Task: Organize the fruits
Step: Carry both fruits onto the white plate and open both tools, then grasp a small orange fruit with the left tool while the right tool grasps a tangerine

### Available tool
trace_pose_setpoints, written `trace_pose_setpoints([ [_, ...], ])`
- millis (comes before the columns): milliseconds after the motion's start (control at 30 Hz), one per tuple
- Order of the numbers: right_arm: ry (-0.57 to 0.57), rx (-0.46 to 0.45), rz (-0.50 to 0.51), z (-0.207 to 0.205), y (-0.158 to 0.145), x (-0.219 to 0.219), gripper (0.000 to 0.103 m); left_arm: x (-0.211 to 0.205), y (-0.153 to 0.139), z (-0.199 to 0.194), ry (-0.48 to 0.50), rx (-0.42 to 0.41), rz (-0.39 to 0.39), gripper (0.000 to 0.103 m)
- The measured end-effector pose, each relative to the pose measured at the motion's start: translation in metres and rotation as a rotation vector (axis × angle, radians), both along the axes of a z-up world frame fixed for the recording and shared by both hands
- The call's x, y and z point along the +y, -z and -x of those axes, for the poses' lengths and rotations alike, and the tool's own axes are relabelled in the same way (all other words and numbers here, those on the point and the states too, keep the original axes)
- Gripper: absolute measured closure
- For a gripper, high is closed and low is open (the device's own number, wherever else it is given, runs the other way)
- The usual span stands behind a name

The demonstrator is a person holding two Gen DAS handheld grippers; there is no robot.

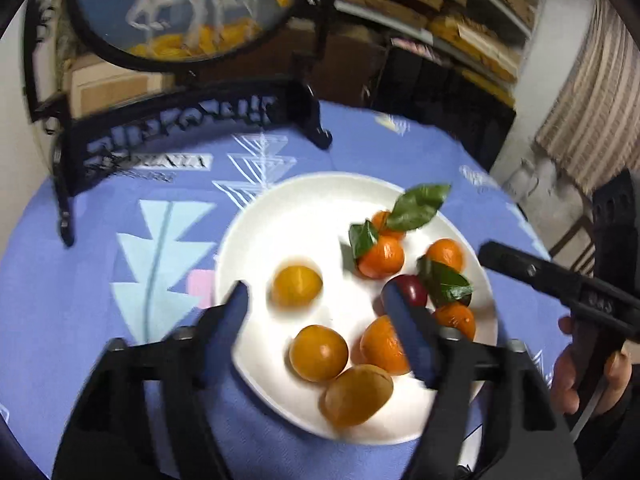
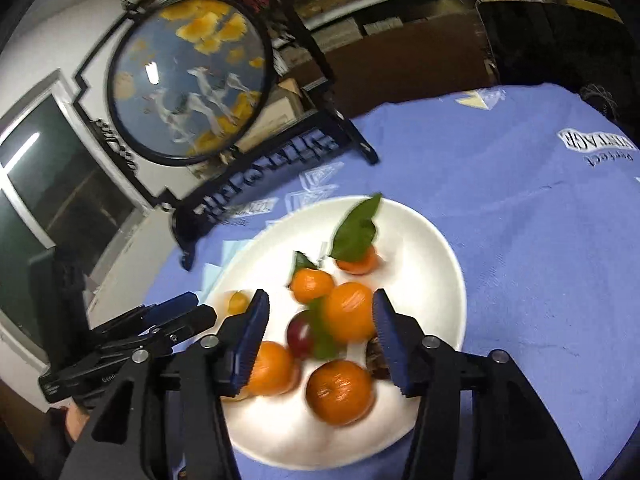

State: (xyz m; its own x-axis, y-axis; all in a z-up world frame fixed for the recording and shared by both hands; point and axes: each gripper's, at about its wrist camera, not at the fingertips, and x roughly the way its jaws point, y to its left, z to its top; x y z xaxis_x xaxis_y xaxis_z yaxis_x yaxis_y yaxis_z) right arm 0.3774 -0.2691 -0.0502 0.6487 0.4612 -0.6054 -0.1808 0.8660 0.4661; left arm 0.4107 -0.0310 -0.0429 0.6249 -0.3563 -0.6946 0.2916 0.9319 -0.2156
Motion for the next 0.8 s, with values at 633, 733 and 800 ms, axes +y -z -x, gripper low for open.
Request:
trace_pose_setpoints([
  [633,-0.096,-0.010,0.075,0.201,0.009,-0.009,0.041,0.017,0.028,0.209,0.242,-0.003,-0.134,0.016],
  [733,-0.077,-0.001,0.060,0.216,0.015,-0.014,0.041,0.004,0.039,0.225,0.271,-0.002,-0.174,0.045],
  [800,-0.067,0.001,0.050,0.223,0.018,-0.017,0.041,-0.005,0.048,0.228,0.298,0.027,-0.180,0.054],
])
